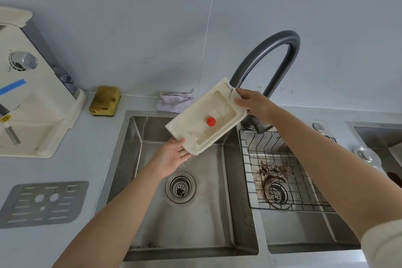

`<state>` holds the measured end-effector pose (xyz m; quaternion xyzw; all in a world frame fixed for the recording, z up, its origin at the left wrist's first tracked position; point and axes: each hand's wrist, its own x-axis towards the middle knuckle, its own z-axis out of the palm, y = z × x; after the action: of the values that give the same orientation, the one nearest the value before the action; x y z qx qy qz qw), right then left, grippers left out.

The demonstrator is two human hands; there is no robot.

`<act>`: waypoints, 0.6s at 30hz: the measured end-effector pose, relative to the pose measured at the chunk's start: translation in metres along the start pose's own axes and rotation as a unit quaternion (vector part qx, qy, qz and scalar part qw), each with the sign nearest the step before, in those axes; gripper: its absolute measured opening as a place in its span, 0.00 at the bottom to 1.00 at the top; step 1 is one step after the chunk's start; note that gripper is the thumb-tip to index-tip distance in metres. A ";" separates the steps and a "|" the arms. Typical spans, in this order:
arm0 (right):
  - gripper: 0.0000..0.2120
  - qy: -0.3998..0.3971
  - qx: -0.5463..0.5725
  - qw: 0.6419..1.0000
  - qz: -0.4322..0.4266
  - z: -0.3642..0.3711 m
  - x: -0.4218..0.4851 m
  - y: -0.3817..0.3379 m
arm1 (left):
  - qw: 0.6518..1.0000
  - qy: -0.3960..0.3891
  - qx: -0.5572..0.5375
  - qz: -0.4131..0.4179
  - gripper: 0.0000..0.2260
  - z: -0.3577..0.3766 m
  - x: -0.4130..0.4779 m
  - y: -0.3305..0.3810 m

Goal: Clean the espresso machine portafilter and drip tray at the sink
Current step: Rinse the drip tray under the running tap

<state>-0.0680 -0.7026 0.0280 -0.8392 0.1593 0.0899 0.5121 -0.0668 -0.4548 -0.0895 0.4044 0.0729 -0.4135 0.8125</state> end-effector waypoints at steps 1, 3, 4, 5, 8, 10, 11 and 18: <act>0.20 0.001 -0.005 1.000 0.000 -0.002 0.001 0.000 | 1.000 0.000 0.003 0.001 0.10 0.003 0.001 0.000; 0.19 0.002 -0.019 1.000 -0.002 -0.005 0.002 -0.001 | 1.000 -0.001 0.006 0.003 0.10 0.007 0.002 0.001; 0.19 0.002 -0.028 1.000 -0.004 -0.006 0.003 -0.001 | 1.000 -0.002 0.008 0.004 0.10 0.008 0.003 0.001; 0.19 0.003 -0.033 0.999 -0.005 -0.008 0.003 -0.001 | 1.000 -0.004 0.010 0.005 0.10 0.009 0.004 0.001; 0.20 0.006 -0.034 0.999 -0.008 -0.013 0.003 -0.001 | 1.000 -0.016 0.008 0.005 0.10 0.013 0.007 0.001; 0.21 0.009 -0.045 0.999 -0.007 -0.016 0.001 -0.003 | 1.000 -0.019 0.003 0.004 0.11 0.017 0.009 0.002; 0.21 0.012 -0.052 0.999 -0.006 -0.017 0.000 -0.003 | 1.000 -0.021 -0.001 0.003 0.10 0.019 0.011 0.002; 0.23 0.038 -0.094 0.995 0.004 -0.032 0.001 -0.003 | 1.000 -0.029 -0.005 -0.005 0.09 0.036 0.020 0.002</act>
<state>-0.0660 -0.7301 0.0444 -0.8857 0.1729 0.0740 0.4244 -0.0599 -0.4923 -0.0731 0.3878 0.0533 -0.4284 0.8144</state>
